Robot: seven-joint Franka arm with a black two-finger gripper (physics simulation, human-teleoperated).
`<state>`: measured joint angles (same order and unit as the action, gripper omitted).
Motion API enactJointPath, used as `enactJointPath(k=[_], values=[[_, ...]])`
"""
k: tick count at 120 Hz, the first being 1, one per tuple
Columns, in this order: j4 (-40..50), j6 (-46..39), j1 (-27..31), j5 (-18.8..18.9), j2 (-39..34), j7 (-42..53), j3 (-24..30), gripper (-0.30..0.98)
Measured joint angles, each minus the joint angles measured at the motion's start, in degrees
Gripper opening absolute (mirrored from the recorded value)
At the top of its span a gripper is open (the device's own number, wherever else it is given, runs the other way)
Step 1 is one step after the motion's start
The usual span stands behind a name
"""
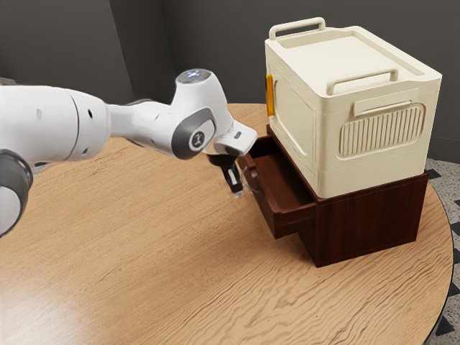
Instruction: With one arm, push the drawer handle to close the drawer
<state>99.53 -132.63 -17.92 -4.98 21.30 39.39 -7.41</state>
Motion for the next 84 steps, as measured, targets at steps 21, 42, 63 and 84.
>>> enactJointPath(k=[21, 42, 63, 84], values=[[-3.28, -2.53, -0.02, -1.71, 3.00, 0.55, 1.64, 0.07], [-5.88, -5.24, 0.00, -2.40, 4.83, 1.01, 3.12, 0.07], [-8.91, -7.67, -0.02, -3.24, 6.82, 1.34, 4.15, 0.07], [-7.31, -8.97, -0.02, -3.68, 5.30, 1.57, 4.56, 0.07]])
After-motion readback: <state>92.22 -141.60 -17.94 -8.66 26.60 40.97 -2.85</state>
